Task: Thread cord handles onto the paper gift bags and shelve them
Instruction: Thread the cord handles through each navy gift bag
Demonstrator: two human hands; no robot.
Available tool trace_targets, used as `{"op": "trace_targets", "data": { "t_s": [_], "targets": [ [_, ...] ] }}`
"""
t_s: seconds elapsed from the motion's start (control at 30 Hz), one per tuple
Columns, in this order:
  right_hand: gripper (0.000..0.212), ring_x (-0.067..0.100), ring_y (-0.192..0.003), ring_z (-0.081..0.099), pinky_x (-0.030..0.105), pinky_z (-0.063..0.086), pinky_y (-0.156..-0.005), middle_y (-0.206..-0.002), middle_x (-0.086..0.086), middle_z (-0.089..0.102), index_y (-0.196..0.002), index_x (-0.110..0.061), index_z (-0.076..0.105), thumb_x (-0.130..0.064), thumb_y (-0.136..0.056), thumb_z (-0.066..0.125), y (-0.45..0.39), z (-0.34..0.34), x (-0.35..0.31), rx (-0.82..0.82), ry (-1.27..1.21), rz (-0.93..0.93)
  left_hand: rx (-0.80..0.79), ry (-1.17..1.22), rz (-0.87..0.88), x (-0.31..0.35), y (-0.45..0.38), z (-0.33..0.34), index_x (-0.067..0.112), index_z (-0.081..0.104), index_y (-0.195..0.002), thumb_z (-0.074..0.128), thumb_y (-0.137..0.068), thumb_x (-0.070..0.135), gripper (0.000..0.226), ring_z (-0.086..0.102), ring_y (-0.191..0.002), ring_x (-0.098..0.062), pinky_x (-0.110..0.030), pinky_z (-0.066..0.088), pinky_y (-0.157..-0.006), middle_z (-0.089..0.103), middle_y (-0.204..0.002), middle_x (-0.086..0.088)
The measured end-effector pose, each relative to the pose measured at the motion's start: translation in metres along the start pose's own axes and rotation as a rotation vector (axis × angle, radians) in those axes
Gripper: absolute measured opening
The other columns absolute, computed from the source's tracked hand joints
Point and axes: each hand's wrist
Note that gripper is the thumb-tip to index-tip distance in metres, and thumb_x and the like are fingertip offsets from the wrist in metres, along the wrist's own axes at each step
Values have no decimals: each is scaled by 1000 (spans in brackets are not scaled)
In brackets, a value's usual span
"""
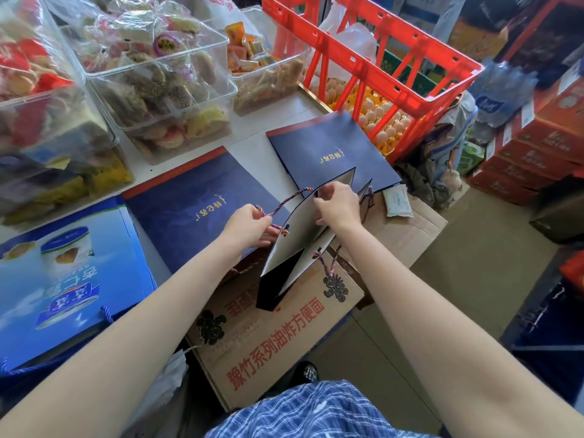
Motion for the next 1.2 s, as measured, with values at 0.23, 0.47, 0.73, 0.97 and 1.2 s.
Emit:
{"op": "trace_targets", "data": {
  "t_s": [0.23, 0.47, 0.73, 0.97, 1.2],
  "targets": [
    [19, 26, -107, 57, 32, 45, -83, -111, 6, 64, -105, -16, 62, -17, -86, 59, -9, 22, -22, 105, 104, -10, 116, -373, 186, 11, -6, -13, 14, 54, -105, 64, -85, 25, 25, 54, -88, -19, -29, 43, -79, 62, -100, 0],
    [22, 28, -85, 66, 41, 55, -82, -90, 10, 70, -86, -12, 74, -6, -81, 53, -11, 16, -16, 63, -118, -16, 38, -694, 341, 14, -24, 1, 18, 56, -97, 69, -77, 17, 24, 54, -103, -26, -36, 46, -88, 53, -109, -7],
    [21, 6, -52, 63, 17, 52, -53, -75, 13, 65, -84, -1, 65, 8, -91, 47, 17, -20, -1, -235, -436, -116, 276, -963, 819, 16, -34, 18, 10, 61, -85, 70, -75, 7, 14, 55, -81, -30, -36, 37, -70, 53, -84, -12],
    [21, 8, -60, 63, 16, 51, -60, -70, 4, 64, -84, -6, 63, 5, -93, 48, 35, -29, 13, -387, -694, -165, -200, -705, 235, 43, -23, 15, 21, 71, -99, 60, -87, 32, 19, 53, -84, -15, -32, 40, -80, 55, -82, 0],
    [13, 17, -69, 59, 20, 50, -65, -76, 8, 62, -91, -3, 64, 2, -92, 51, 45, -39, 17, -611, -759, -190, -460, -189, -165, 50, -13, 14, 15, 57, -72, 61, -88, 25, 19, 34, -45, -3, -13, 29, -46, 39, -57, 5]
  ]
}}
Point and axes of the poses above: each hand's wrist, its own y-axis away from the middle knuckle, its own z-axis out of the palm, x = y × z
